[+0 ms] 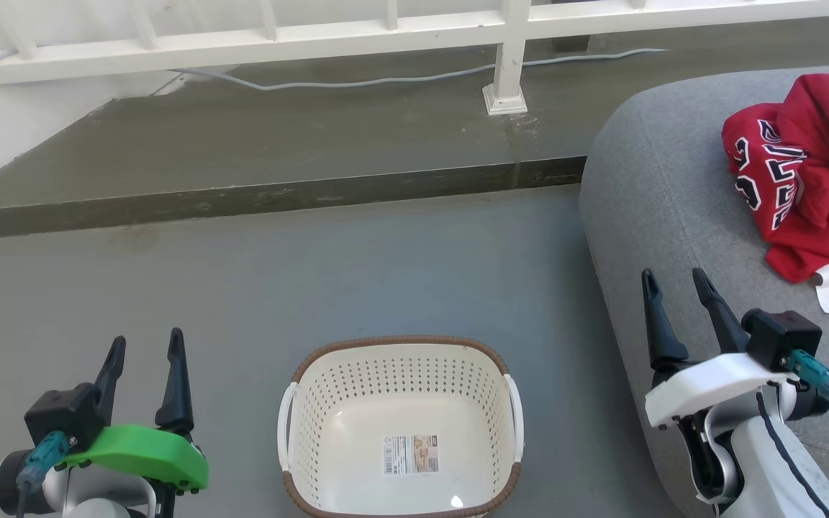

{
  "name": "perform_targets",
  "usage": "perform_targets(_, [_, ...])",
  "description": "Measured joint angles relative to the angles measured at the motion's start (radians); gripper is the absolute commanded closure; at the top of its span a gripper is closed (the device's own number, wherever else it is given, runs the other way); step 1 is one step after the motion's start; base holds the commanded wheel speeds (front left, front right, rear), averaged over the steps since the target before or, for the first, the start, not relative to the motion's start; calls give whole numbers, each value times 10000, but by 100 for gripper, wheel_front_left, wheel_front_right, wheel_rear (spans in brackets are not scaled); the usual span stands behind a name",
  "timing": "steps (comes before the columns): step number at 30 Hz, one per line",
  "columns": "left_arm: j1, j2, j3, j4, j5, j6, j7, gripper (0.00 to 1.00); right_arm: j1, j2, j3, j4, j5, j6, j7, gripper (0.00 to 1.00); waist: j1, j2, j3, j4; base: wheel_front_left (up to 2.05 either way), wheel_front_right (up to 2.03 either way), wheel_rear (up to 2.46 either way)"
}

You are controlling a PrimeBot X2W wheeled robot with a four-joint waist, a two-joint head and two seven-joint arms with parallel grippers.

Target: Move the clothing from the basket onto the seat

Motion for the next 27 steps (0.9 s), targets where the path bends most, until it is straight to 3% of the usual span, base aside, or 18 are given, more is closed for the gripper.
perform_targets(27, [571,-282,424,-667,848,2,0,0,791,79,48,-1043,-2,-155,0,0,0,0,-33,-191,0,0,0])
